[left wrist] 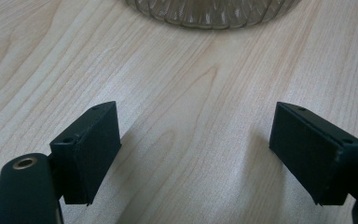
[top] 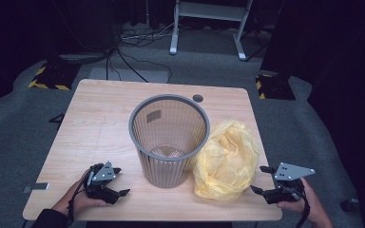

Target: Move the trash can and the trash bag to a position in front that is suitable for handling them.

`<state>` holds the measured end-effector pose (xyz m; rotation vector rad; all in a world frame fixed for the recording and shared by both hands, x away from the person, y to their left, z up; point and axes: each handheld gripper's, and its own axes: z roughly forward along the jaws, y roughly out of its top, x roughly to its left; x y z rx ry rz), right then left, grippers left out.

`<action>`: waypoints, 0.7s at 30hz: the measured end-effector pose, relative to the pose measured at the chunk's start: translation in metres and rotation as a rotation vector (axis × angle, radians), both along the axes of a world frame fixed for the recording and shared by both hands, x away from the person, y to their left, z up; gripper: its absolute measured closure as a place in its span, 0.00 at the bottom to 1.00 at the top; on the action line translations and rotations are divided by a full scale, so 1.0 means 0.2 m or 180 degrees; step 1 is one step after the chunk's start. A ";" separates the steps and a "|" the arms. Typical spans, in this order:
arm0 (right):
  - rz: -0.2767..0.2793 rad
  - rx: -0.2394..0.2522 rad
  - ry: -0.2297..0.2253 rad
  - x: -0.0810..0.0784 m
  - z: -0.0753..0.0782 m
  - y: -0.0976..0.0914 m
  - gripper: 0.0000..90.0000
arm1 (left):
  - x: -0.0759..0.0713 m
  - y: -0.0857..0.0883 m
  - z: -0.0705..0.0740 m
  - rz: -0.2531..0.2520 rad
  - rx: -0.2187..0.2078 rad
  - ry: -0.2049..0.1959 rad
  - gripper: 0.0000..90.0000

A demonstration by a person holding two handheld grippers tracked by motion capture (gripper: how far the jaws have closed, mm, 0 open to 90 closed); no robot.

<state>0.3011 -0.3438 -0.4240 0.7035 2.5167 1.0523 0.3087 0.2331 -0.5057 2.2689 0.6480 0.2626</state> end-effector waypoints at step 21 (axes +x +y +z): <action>0.0077 -0.0178 -0.0003 0.23 -0.04 0.26 0.25 | 0.00 0.00 0.00 0.0000 0.0000 0.0000 0.18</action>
